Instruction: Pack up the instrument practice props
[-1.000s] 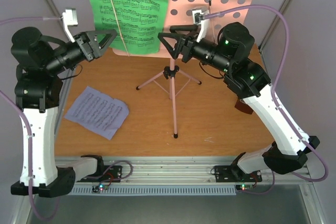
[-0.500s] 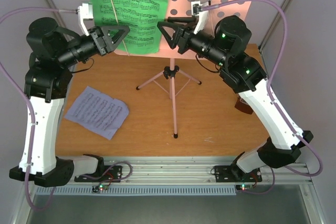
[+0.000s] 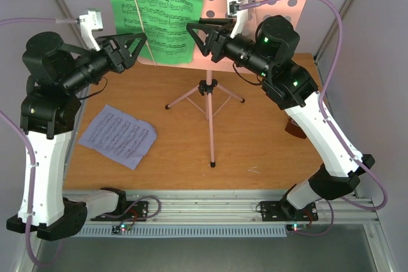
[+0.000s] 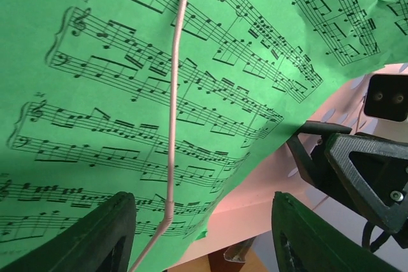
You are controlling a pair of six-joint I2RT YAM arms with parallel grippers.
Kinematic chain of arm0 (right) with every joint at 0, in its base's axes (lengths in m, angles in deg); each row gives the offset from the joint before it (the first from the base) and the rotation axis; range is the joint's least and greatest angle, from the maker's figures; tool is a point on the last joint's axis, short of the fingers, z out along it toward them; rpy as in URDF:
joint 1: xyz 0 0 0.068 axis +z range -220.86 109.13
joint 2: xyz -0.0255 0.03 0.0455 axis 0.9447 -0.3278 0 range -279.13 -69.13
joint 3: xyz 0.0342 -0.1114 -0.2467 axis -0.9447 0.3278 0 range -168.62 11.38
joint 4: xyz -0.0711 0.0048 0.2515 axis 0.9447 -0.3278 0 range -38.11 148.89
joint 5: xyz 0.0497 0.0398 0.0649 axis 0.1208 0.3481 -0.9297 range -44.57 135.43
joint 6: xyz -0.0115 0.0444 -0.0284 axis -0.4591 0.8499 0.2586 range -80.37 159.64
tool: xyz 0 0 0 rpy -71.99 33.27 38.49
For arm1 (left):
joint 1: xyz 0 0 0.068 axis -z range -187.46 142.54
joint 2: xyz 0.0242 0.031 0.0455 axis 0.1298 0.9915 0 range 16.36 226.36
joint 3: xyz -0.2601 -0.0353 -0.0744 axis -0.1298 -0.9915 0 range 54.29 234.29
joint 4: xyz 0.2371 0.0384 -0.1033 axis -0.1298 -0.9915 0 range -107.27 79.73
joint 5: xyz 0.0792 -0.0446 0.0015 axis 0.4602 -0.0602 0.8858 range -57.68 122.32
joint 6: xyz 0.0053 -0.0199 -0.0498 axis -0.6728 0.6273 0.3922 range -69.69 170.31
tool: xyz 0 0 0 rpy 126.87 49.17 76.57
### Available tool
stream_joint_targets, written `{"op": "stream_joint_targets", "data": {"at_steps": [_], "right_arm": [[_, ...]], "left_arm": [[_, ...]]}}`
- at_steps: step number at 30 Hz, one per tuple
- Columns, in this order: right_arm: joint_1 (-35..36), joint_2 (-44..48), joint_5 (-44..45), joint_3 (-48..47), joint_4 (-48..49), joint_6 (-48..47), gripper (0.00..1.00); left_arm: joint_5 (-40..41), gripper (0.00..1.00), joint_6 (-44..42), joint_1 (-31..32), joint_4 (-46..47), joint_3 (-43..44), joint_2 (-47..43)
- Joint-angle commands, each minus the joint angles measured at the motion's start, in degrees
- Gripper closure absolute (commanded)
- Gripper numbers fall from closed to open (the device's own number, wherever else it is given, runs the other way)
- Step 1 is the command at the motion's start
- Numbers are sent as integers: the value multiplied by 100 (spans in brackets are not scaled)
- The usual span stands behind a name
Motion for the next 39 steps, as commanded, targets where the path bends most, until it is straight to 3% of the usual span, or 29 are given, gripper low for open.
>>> {"op": "stream_joint_targets", "data": {"at_steps": [1, 7, 12, 20, 26, 29, 32, 39], "right_arm": [[27, -65, 48, -157, 193, 84, 49], [22, -141, 44, -256, 260, 67, 51], [24, -302, 7, -506, 279, 146, 55], [27, -790, -294, -1128, 278, 236, 58], [24, -1069, -314, -1458, 241, 204, 85], [21, -1052, -238, -1452, 244, 176, 98], [22, -992, -47, -1439, 207, 138, 99], [23, -755, 471, -1188, 198, 6, 99]], "left_arm": [[299, 40, -78, 16, 286, -207, -142], [-253, 42, 393, 16, 720, -182, 211], [-470, 50, 595, 16, 867, 109, 551], [-560, 75, 584, 16, 1206, -85, 534], [-565, 99, 352, 16, 1423, -421, 364], [-681, 100, 64, 16, 1708, -647, 231], [-615, 99, -306, 16, 2232, -1113, -10], [-659, 100, -716, 14, 2420, -1355, -143]]}}
